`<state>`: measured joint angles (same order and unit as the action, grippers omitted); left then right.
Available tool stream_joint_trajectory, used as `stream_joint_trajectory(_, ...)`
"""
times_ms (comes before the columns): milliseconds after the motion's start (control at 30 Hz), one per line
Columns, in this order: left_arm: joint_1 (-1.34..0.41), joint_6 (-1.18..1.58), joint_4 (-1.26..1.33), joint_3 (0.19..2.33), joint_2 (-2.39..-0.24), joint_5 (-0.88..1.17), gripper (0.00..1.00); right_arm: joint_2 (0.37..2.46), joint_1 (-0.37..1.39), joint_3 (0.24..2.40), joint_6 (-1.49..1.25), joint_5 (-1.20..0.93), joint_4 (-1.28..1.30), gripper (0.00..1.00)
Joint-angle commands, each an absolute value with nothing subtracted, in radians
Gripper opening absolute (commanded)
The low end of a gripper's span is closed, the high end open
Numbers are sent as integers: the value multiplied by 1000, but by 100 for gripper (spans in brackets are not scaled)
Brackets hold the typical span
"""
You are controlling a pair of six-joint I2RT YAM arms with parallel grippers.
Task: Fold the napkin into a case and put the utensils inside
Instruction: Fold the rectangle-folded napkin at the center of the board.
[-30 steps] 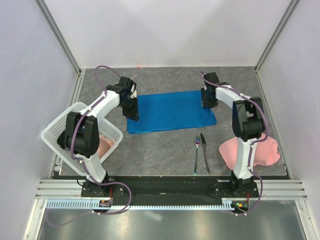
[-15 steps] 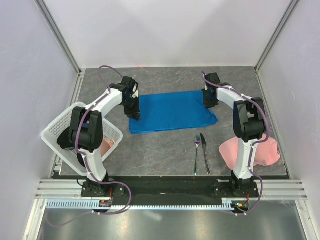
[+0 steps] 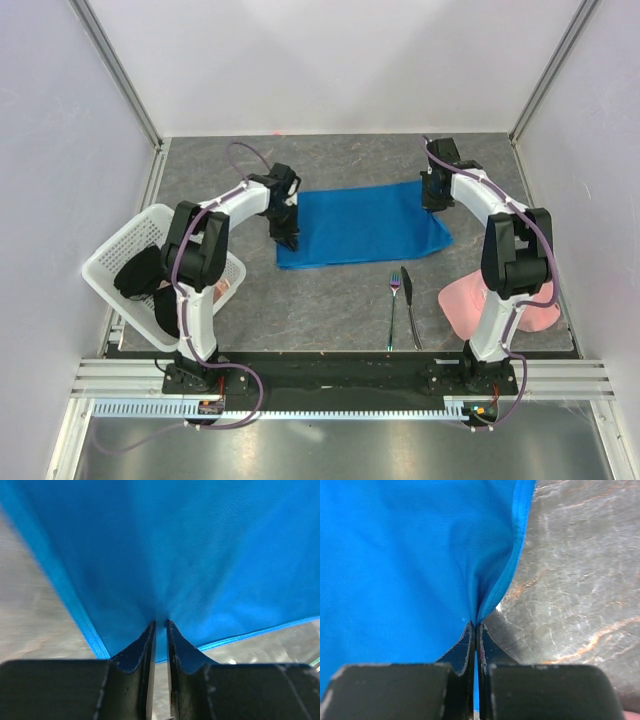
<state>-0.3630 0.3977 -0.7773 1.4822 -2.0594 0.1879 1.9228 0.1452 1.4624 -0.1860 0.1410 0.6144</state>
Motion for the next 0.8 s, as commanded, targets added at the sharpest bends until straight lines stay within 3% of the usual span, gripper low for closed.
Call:
stream_joint_trajectory(0, -449, 459, -744, 1525, -2077, 219, 20, 1858, 146, 1482, -189, 166, 649, 0)
stream_joint_trajectory(333, -450, 460, -759, 1519, -1973, 189, 20, 1819, 253, 1538, -270, 95, 722, 0)
stream_joint_trajectory(767, -374, 436, -692, 1347, -1993, 178, 15, 1971, 423, 1752, -419, 17, 778, 0)
